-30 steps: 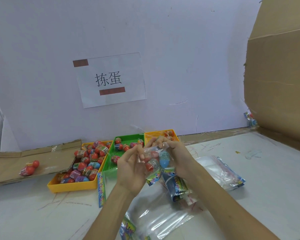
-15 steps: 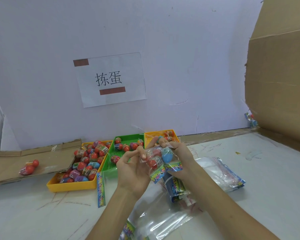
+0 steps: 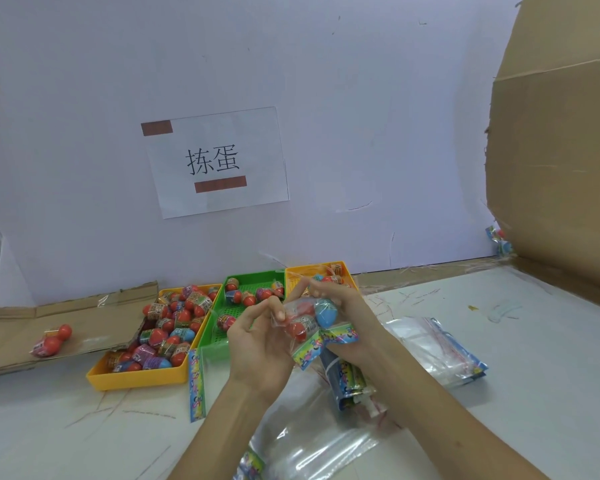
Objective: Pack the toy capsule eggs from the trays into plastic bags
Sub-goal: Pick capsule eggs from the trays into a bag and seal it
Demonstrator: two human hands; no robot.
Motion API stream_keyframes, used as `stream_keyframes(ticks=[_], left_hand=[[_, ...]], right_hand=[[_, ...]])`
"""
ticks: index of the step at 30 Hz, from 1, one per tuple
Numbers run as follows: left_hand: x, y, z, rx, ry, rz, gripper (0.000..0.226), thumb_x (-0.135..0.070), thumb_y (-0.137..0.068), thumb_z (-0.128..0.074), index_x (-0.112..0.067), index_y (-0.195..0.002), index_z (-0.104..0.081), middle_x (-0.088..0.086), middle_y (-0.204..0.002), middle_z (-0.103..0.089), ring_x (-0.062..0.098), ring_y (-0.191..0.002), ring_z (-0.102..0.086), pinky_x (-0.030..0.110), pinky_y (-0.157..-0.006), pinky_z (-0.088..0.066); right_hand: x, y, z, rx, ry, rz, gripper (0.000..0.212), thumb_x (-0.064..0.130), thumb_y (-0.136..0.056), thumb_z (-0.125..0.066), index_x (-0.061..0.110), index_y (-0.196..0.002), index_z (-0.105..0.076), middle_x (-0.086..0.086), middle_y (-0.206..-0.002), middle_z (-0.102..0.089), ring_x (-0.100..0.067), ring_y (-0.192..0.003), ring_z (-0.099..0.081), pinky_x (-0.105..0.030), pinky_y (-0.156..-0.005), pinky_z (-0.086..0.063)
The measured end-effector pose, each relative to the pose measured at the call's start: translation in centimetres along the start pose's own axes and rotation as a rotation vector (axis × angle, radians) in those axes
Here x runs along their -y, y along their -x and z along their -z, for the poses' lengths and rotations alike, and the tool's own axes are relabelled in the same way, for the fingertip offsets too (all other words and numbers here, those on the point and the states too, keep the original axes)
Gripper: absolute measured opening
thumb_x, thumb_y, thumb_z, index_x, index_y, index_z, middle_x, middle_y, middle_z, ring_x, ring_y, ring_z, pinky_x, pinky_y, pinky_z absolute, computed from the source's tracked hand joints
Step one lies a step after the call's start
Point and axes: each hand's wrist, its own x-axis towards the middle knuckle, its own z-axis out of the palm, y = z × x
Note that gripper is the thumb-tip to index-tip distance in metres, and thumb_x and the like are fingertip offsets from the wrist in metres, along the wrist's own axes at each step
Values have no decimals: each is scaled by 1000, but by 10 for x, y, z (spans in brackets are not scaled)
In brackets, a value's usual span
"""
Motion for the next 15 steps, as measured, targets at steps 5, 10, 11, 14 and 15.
stream_keyframes(ticks=[5, 10, 11, 14, 15], left_hand=[[-1, 3, -4, -5, 92, 2, 48, -33, -101, -45, -12, -60, -59, 18, -141, -61, 32, -129, -61, 45, -108, -41], [-8, 4, -11, -56, 61, -9, 35, -30, -93, -56, -18, -60, -60, 14, -140, -63, 31, -128, -62, 43, -99, -45], [-8, 4, -9, -68, 54, -13, 32, -28, -91, -57, -19, -61, -62, 13, -137, -65, 29, -125, -65, 40, -91, -50], [-7, 4, -10, -137, 95, -24, 14, -21, -85, -60, -17, -82, -74, 11, -125, -72, 25, -107, -74, 34, -65, -61], [-6, 4, -8, -155, 119, -18, 17, -17, -83, -61, -15, -94, -73, 11, -124, -73, 25, -105, -74, 34, -62, -61]], right_hand=[[3, 6, -7, 67, -33, -11, 12, 14, -84, -65, 13, -73, -70, -8, -81, -62, -22, -76, -61, -33, -71, -49], [5, 9, -13, 186, -142, 61, 10, 16, -91, -66, 9, -87, -71, -9, -89, -68, -21, -81, -68, -31, -71, -57], [6, 9, -16, 194, -144, 78, 9, 16, -90, -66, 9, -89, -72, -9, -91, -69, -21, -82, -69, -31, -71, -57], [5, 8, -18, 178, -156, 82, 12, 17, -95, -62, 9, -93, -72, -9, -95, -68, -21, -87, -66, -30, -77, -57], [3, 7, -17, 158, -160, 80, 14, 16, -97, -60, 8, -94, -71, -10, -95, -67, -21, -87, -65, -30, -78, -56]])
